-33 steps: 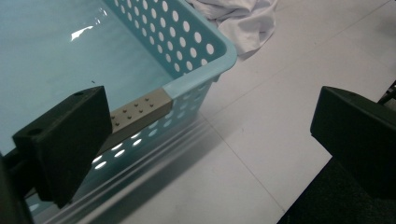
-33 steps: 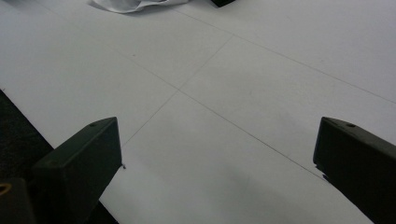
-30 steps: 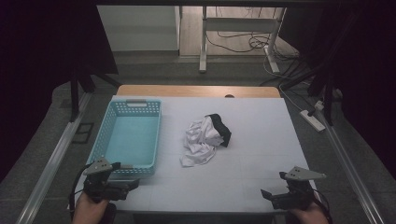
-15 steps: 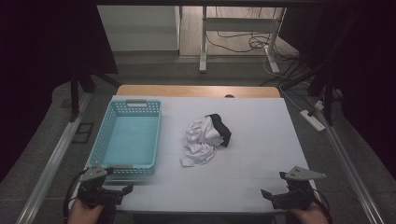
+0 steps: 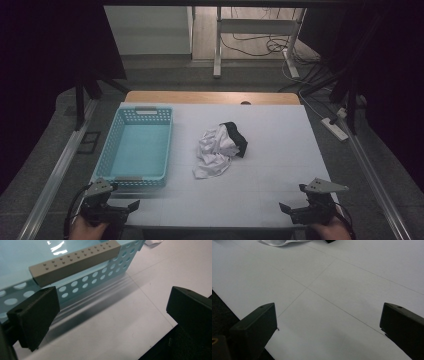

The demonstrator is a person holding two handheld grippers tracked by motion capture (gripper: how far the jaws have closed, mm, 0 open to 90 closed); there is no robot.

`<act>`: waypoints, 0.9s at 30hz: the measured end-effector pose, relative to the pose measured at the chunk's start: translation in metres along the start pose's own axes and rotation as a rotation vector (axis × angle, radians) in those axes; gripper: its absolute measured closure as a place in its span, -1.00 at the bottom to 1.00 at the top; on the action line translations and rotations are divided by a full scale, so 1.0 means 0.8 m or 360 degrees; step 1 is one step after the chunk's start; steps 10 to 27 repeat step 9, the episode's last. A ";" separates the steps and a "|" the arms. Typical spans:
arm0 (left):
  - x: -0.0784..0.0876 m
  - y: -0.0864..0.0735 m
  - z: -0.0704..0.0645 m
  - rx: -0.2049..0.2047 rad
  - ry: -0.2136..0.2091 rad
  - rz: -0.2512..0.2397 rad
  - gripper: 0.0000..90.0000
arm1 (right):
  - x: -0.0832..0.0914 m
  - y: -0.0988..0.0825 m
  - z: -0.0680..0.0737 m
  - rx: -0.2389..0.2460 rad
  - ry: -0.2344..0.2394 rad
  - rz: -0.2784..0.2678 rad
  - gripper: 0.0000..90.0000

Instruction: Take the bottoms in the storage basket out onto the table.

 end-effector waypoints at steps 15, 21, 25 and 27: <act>-0.002 -0.008 0.002 -0.0006 0.0008 0.0088 -1.00 | -0.001 -0.001 0.000 0.0005 -0.0003 0.0010 -0.97; -0.002 -0.008 0.002 -0.0006 0.0008 0.0088 -1.00 | -0.001 -0.001 0.000 0.0005 -0.0003 0.0010 -0.97; -0.002 -0.008 0.002 -0.0006 0.0008 0.0088 -1.00 | -0.001 -0.001 0.000 0.0005 -0.0003 0.0010 -0.97; -0.002 -0.008 0.002 -0.0006 0.0008 0.0088 -1.00 | -0.001 -0.001 0.000 0.0005 -0.0003 0.0010 -0.97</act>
Point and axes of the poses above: each handheld gripper's, and its own axes: x roughly backward along the jaws, y roughly out of its top, z roughly to its left, the point moved 9 cm from there along -x, roughly forward along the jaws, and after that the axes turned 6 degrees about x, right-handed, at the moved point
